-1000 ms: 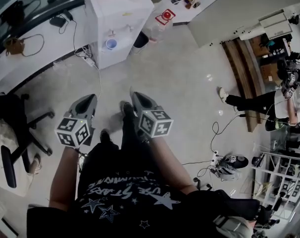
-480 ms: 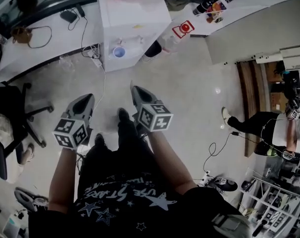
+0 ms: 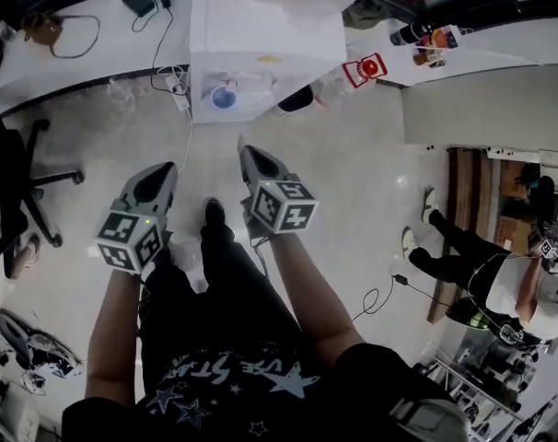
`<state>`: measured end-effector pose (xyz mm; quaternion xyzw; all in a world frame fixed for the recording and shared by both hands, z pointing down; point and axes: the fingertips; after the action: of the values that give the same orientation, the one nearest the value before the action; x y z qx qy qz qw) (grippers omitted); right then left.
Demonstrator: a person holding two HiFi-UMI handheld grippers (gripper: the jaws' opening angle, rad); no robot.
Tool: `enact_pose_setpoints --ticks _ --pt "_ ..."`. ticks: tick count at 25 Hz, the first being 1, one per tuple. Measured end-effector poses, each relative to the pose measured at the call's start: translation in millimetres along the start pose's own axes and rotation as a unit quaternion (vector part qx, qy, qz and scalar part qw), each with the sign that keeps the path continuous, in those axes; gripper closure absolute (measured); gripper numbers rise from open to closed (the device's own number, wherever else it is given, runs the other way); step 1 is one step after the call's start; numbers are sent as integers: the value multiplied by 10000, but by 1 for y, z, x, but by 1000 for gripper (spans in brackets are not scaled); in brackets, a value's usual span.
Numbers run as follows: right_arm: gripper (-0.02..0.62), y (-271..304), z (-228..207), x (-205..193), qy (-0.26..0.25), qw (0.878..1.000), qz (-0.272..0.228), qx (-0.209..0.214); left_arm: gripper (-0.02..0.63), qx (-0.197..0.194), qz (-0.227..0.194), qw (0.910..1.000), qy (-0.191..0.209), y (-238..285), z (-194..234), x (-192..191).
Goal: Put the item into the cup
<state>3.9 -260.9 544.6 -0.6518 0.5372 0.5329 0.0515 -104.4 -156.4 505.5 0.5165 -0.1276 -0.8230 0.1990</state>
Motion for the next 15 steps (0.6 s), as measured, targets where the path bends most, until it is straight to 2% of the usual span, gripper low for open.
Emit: enact_pose_setpoints --ticks 3,15 --pt "594 26 -14 0 -15 9999 57 91 600 128 -38 9998 -115 19 9 -5" --pt "595 118 -58 -8 47 9990 203 389 600 607 -117 9980 -114 84 58 -16"
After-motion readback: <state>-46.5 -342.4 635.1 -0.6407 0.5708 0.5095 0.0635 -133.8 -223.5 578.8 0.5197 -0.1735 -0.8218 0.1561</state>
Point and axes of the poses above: the fingertips, and each gripper's own axes: y forward along the fingers, z to its left, x out of its top, and after that the axes turned 4 degrees about -z, right-handed
